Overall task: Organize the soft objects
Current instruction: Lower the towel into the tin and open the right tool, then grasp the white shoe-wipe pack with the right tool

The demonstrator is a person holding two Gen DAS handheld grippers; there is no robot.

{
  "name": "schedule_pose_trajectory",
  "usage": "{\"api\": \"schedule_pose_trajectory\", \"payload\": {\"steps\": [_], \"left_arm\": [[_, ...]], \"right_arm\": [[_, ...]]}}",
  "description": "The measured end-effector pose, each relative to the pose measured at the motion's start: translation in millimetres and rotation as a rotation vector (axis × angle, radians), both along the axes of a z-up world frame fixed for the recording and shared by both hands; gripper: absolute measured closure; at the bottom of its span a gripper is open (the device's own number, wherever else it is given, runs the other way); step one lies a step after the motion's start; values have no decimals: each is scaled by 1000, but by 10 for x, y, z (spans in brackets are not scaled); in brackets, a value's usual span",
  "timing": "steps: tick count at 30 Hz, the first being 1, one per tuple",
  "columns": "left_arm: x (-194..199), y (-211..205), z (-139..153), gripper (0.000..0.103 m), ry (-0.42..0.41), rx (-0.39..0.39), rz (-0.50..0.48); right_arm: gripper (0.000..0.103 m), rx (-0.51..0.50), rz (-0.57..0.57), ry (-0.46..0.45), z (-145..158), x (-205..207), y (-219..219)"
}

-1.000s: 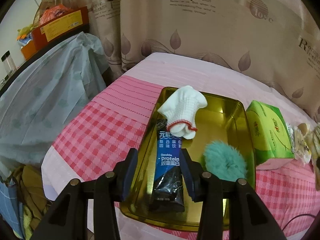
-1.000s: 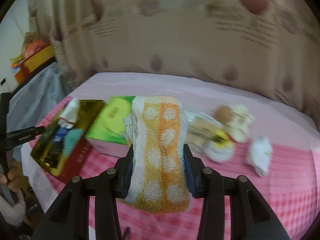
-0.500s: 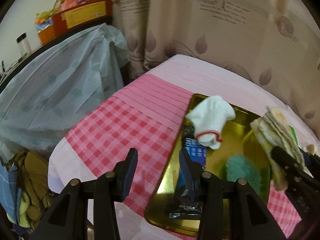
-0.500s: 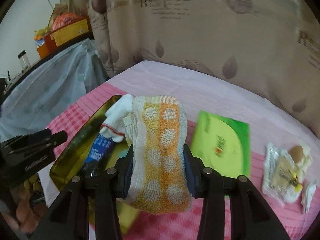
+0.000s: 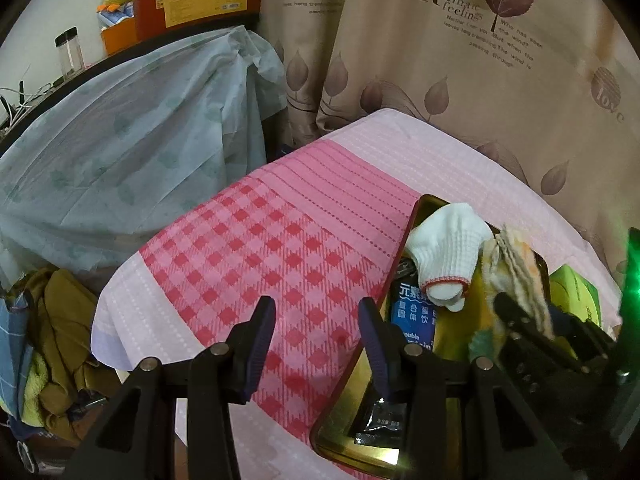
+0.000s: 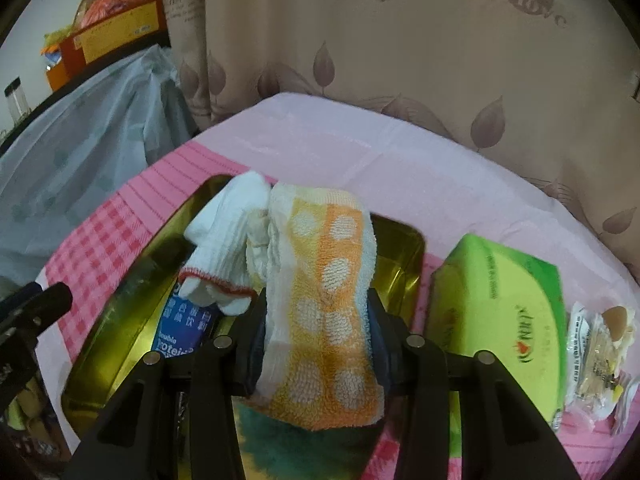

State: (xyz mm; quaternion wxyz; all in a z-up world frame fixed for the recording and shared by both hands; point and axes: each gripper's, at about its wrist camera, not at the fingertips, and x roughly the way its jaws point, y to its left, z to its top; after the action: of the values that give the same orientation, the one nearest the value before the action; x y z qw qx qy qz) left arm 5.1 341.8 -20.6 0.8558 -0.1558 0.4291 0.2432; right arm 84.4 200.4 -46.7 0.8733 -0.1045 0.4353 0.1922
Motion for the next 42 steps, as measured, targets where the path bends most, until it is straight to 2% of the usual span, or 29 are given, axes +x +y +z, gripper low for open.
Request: {"api": "schedule_pose_trajectory", "payload": {"steps": [4, 9, 13, 18, 23, 30, 35, 38, 42], "left_arm": [[18, -11, -20, 59, 8, -7, -4], [26, -42, -20, 59, 8, 9, -10], [31, -55, -28, 59, 11, 7, -13], [31, -64, -29, 59, 10, 8, -15], [37, -112, -35, 59, 14, 32, -30], [46, -194, -24, 59, 21, 64, -51], [51, -226, -38, 59, 29, 80, -56], [71, -259, -68, 59, 44, 93, -67], [84, -312, -89, 59, 58, 118, -83]], "right_arm": [[57, 3, 20, 24, -34, 0, 9], [34, 32, 56, 13, 48, -88, -34], [31, 44, 72, -34, 221, -228, -125], [25, 89, 38, -74, 431, -378, -494], [24, 101, -51, -91, 507, -435, -1099], [24, 73, -289, -85, 468, -426, -2370], [24, 36, -483, -61, 347, -433, -3338], [24, 46, -569, -35, 242, -431, -3780], [24, 68, -625, 13, 55, -391, -4143]]}}
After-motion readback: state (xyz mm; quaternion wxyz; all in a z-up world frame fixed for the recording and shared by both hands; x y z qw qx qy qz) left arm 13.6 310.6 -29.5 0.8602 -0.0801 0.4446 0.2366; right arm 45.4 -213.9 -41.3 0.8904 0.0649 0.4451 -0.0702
